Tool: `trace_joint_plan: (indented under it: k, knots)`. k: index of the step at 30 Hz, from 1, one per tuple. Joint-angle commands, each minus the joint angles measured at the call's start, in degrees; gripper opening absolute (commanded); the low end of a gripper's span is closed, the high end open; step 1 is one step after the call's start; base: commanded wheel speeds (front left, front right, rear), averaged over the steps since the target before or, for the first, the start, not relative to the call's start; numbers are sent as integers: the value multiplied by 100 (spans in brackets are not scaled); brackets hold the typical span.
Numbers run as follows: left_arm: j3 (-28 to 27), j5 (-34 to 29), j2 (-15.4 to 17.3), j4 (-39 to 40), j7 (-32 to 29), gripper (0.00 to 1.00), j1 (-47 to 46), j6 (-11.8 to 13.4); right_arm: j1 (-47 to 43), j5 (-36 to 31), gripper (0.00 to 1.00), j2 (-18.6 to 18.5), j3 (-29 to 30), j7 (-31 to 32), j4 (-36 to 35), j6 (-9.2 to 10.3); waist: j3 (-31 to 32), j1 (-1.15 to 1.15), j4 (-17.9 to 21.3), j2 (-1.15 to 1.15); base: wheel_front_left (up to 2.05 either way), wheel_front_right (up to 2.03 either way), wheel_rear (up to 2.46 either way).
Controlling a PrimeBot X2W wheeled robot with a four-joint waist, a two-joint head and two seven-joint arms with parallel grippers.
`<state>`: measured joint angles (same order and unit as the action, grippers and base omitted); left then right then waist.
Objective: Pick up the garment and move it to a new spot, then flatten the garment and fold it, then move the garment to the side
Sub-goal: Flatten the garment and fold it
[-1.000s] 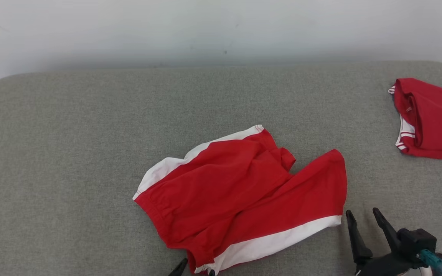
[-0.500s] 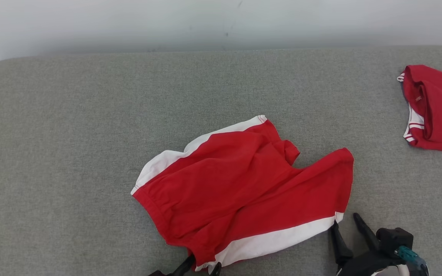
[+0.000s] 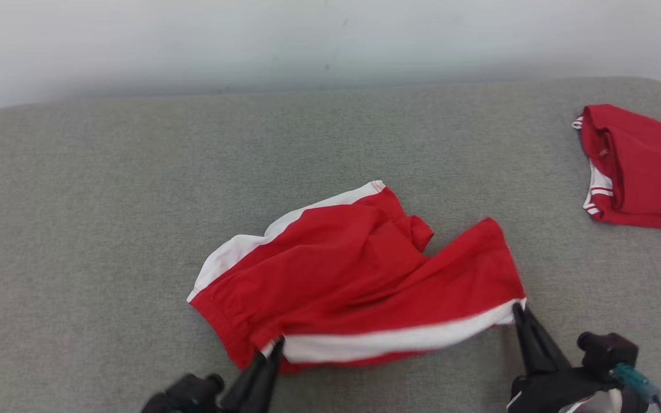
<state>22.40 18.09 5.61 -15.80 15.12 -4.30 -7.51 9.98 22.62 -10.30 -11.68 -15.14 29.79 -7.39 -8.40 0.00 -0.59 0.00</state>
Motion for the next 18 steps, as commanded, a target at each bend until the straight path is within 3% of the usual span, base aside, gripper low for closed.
trace_joint_plan:
  k: [1,5,8,13,15,18]
  knots:
    - [-171,-21,34,191,-2,0,-87,9,-27,150,0,-57,50,3,-163,-15,22,0,90,0,0,0,0]
    - [-577,75,65,555,-2,0,-554,9,338,370,0,-219,6,3,-574,-15,-18,0,220,0,0,0,0]
    - [-472,87,384,581,-2,0,-1315,9,936,872,0,-197,-121,100,-726,-15,-159,0,335,0,0,0,0]
    - [-94,662,848,346,-330,0,-3411,10,2619,1262,0,-283,-262,584,-685,-15,-769,0,457,0,0,0,0]
    - [-59,837,906,273,-451,0,-3886,10,3051,1305,0,-301,-219,669,-638,-15,-963,0,456,0,0,0,0]
    - [-16,1319,1063,-57,-882,0,-5437,11,4381,1395,0,-326,-26,1022,-374,-15,-1583,0,441,0,0,0,0]
